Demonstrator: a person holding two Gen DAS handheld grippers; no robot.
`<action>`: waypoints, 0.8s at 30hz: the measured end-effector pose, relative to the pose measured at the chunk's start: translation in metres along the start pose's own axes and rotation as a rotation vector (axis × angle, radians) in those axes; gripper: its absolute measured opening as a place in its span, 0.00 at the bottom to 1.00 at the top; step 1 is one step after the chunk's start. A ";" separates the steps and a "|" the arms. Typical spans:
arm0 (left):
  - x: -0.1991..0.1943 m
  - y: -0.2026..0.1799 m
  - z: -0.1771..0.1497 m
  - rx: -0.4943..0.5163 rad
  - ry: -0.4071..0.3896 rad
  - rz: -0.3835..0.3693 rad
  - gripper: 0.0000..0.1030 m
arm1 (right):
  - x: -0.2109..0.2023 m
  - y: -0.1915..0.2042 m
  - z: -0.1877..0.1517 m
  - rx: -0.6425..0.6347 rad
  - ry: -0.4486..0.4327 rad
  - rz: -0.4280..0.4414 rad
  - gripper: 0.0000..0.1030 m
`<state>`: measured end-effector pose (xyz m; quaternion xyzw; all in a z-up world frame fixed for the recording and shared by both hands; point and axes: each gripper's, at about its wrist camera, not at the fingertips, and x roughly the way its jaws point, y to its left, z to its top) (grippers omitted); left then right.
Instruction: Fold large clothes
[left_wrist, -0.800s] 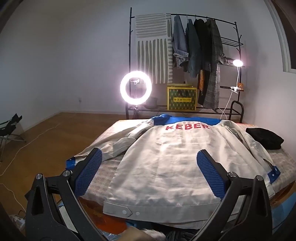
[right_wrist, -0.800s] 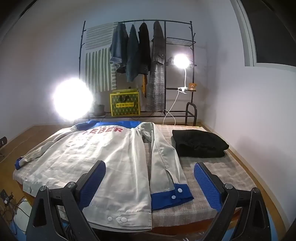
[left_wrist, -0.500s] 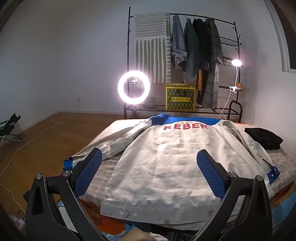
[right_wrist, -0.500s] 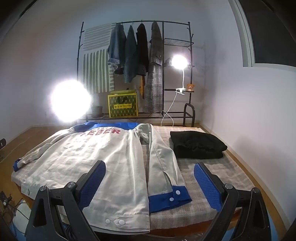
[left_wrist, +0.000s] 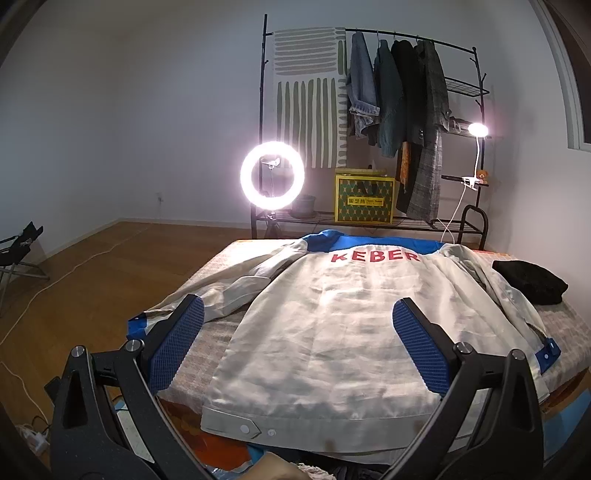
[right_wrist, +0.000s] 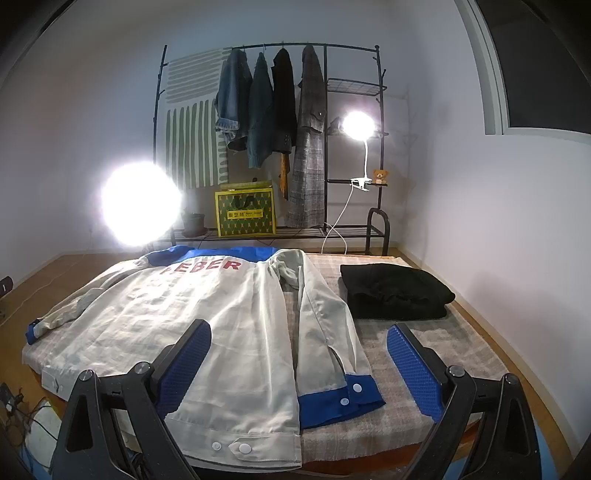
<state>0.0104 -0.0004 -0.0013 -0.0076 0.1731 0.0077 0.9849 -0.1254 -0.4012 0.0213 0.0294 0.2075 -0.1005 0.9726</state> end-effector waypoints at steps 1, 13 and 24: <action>-0.001 0.000 0.001 -0.001 -0.001 0.001 1.00 | 0.000 0.000 0.000 0.000 0.000 0.000 0.95; -0.002 0.006 0.009 -0.002 -0.010 0.004 1.00 | -0.001 0.000 0.004 -0.001 -0.007 0.002 0.95; -0.001 0.008 0.009 0.002 -0.010 0.004 1.00 | -0.001 -0.001 0.004 -0.003 -0.009 -0.002 0.95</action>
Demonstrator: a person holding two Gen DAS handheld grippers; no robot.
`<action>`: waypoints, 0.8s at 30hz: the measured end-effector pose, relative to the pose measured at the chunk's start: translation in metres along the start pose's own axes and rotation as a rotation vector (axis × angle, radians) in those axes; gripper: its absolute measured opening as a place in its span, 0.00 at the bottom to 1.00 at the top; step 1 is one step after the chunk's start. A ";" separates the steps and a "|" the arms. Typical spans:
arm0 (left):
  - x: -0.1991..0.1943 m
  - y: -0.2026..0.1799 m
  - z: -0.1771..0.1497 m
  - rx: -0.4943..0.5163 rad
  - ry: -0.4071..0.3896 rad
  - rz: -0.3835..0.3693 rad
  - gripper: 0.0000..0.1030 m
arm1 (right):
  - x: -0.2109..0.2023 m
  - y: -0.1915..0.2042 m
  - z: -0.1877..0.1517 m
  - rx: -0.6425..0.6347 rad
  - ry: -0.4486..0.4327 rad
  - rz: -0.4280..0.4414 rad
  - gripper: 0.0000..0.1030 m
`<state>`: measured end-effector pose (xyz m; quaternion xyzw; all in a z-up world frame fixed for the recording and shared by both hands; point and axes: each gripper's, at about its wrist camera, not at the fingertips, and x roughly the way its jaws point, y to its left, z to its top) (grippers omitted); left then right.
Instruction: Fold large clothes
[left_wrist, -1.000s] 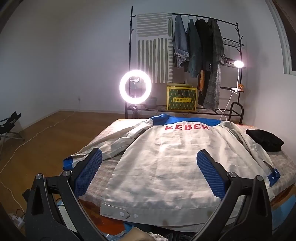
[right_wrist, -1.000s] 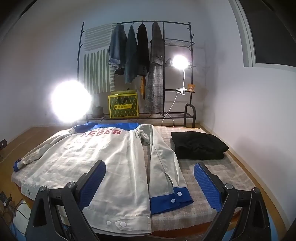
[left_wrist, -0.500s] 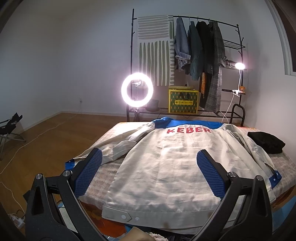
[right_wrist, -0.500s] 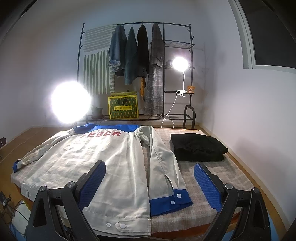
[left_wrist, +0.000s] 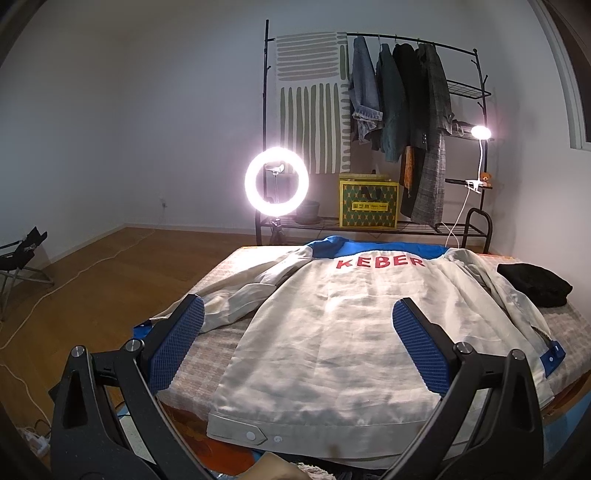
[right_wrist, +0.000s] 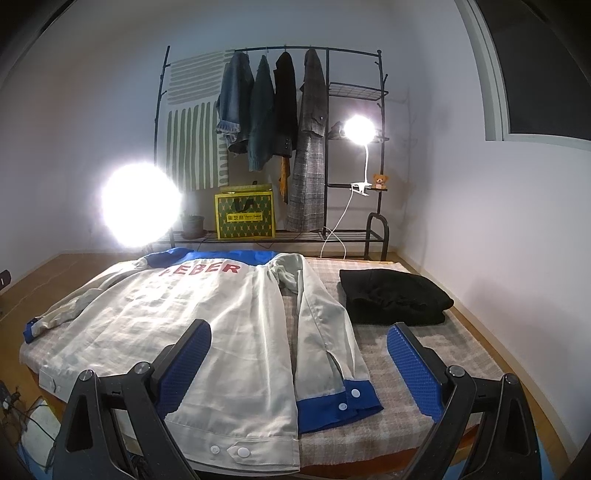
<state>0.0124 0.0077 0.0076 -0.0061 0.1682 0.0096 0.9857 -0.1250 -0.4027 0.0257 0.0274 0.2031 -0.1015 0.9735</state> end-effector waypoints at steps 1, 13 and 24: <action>0.000 0.000 0.000 0.001 0.000 0.000 1.00 | 0.000 0.000 0.000 -0.001 0.000 0.000 0.95; 0.002 0.002 0.000 0.003 -0.001 0.002 1.00 | 0.002 0.000 0.000 -0.003 0.005 0.002 0.95; 0.019 0.008 -0.002 0.006 0.026 0.008 1.00 | 0.011 -0.002 -0.001 0.041 0.024 0.054 0.95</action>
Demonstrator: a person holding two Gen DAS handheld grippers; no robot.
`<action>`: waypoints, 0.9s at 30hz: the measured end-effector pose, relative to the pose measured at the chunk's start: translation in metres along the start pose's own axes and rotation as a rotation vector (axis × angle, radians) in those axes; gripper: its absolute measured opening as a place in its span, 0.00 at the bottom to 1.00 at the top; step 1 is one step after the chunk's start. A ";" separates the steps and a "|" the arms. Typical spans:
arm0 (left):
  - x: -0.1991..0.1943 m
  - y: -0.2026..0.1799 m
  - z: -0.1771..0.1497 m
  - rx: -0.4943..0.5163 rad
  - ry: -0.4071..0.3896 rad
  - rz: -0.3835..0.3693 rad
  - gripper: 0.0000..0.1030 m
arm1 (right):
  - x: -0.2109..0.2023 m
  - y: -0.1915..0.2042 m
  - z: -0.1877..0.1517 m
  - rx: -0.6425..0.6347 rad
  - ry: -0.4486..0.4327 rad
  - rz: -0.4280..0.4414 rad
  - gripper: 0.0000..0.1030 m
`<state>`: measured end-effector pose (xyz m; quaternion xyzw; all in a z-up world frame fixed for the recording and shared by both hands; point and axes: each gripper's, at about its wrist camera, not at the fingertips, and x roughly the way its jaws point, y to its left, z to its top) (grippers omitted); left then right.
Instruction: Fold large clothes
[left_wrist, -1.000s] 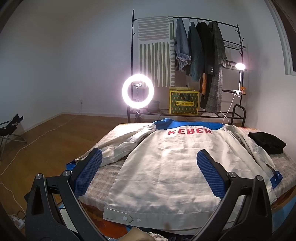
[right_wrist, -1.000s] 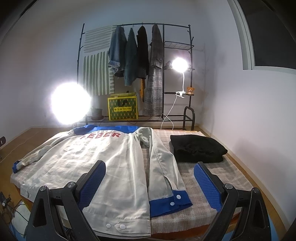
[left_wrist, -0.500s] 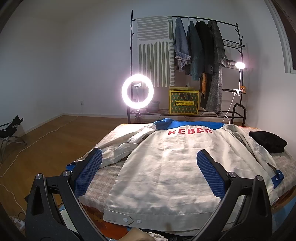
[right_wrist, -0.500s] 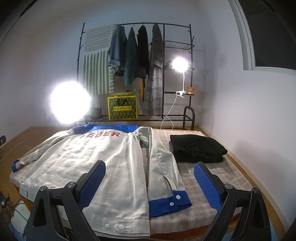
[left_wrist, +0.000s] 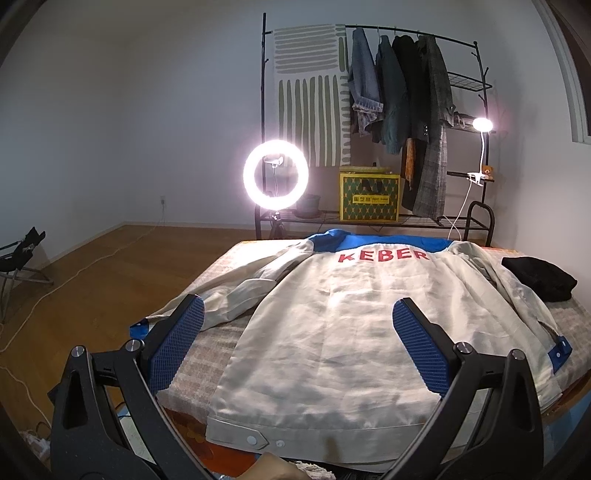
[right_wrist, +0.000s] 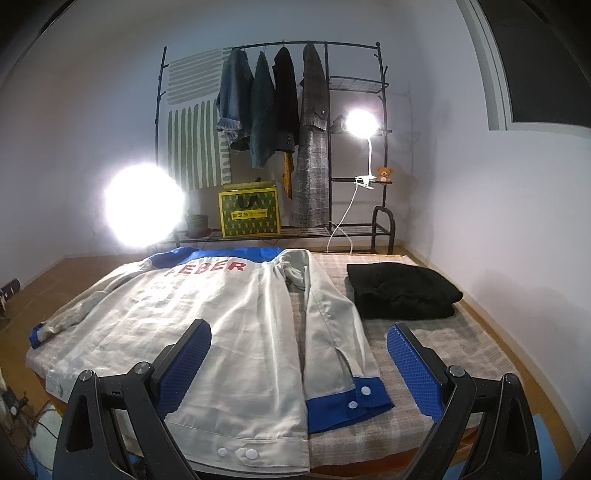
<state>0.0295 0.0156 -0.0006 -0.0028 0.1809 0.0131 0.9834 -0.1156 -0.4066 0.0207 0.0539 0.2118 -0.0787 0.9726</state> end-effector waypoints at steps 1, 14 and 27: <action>0.003 0.002 -0.001 -0.001 0.005 0.003 1.00 | 0.001 0.000 0.000 0.008 0.004 0.009 0.95; 0.035 0.026 -0.015 -0.022 0.061 0.064 1.00 | 0.023 0.013 -0.002 0.030 0.027 0.056 0.94; 0.106 0.132 -0.029 -0.093 0.150 0.218 1.00 | 0.048 0.025 0.001 0.038 0.051 0.053 0.94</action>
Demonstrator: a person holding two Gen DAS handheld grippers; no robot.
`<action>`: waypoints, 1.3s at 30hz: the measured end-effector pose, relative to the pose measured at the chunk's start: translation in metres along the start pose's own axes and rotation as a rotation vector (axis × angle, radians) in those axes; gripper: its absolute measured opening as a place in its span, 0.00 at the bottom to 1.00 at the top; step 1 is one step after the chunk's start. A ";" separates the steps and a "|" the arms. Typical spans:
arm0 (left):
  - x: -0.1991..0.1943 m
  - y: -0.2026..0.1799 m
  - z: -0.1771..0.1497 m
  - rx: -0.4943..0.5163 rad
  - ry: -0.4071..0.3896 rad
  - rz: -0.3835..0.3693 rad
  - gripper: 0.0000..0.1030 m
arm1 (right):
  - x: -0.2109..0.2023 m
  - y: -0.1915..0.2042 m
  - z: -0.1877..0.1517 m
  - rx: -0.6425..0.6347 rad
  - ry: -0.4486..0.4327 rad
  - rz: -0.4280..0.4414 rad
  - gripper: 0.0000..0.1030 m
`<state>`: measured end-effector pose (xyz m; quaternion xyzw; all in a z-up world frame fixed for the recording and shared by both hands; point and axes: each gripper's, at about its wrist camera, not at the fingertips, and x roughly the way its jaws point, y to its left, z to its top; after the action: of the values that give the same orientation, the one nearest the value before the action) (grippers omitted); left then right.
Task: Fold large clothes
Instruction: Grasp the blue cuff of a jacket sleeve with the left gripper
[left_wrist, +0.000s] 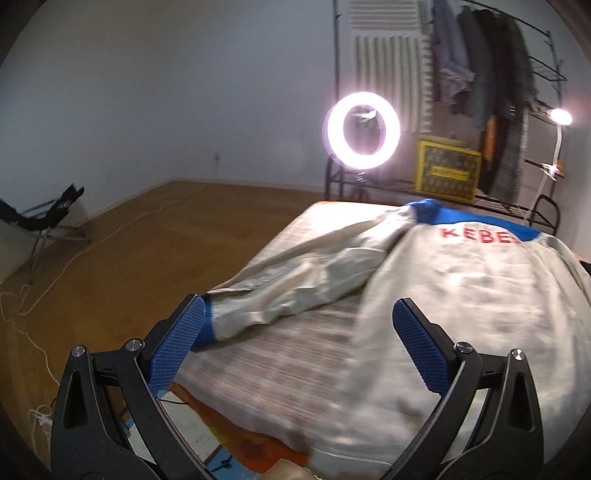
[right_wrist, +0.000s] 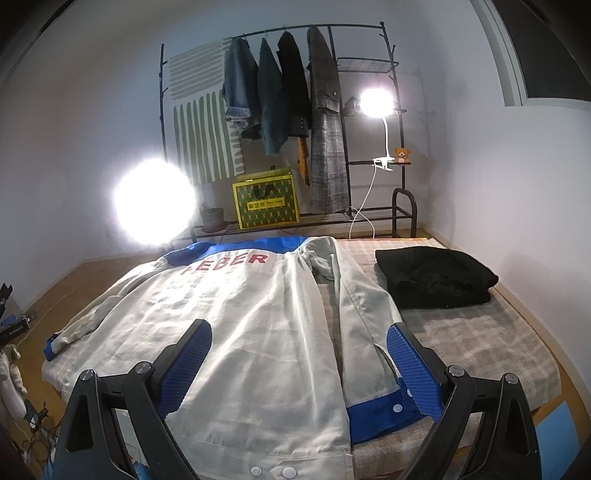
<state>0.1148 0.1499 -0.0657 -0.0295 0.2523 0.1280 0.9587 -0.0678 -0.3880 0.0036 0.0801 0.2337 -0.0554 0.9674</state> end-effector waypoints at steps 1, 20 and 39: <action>0.012 0.012 0.002 -0.018 0.018 0.015 1.00 | 0.002 0.000 0.000 0.000 0.000 0.001 0.94; 0.205 0.211 -0.027 -0.625 0.438 -0.034 0.90 | 0.040 0.028 0.007 -0.039 0.055 0.059 0.94; 0.242 0.205 -0.024 -0.753 0.436 -0.181 0.15 | 0.049 0.046 0.006 -0.104 0.086 0.057 0.94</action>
<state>0.2534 0.4005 -0.2039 -0.4251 0.3808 0.1171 0.8128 -0.0149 -0.3479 -0.0082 0.0386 0.2752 -0.0122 0.9605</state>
